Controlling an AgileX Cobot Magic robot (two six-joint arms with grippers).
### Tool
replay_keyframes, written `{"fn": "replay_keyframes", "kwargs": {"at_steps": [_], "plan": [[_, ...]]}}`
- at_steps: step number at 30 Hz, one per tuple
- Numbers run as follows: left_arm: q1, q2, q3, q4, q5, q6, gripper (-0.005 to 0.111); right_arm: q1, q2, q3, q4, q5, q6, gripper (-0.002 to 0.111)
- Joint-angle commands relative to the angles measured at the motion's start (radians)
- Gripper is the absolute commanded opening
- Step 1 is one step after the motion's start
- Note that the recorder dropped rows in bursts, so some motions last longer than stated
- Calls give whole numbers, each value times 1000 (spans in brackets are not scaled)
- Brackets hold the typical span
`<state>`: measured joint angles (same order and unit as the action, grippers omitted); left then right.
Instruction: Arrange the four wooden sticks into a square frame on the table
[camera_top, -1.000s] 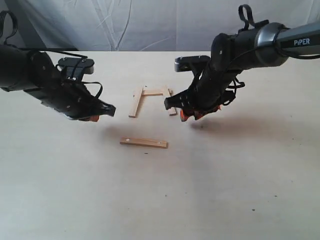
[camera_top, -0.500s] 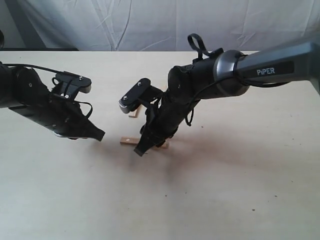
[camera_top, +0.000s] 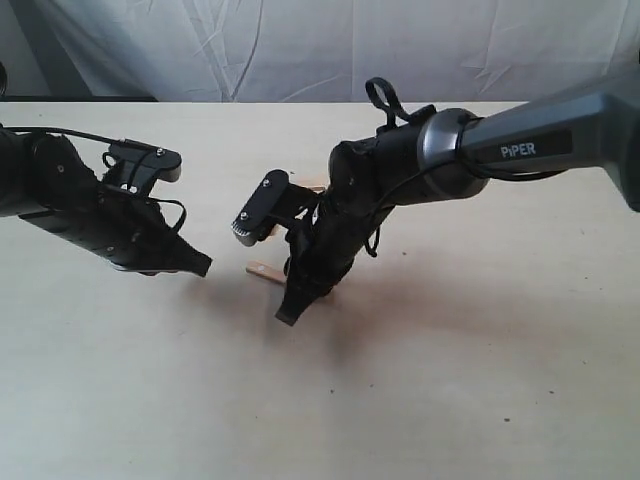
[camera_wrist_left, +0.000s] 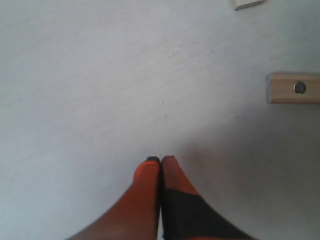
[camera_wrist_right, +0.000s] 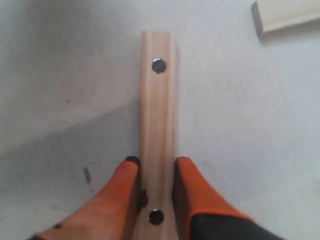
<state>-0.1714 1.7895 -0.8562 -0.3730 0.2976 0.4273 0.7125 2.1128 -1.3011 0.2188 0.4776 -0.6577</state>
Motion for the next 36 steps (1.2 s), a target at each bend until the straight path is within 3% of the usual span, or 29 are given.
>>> {"fn": "replay_keyframes", "kwargs": {"at_steps": [1,6,11,26,36], "plan": [[0,-8,3,-16,-52,2,0,-2,-50,-52,-205,-10,-7,0],[0,-8,-74,-38,-60,2,0,-4,-21,-123,-550,-82,-97,0],[0,48,-193,-38,-5,2,0,-4,17,-123,-659,-87,-91,0],[0,317,-348,-297,-36,4,0,-84,44,-123,-517,-171,-102,0],[0,333,-350,-310,-31,4,0,-82,55,-121,-448,-171,-102,0]]}}
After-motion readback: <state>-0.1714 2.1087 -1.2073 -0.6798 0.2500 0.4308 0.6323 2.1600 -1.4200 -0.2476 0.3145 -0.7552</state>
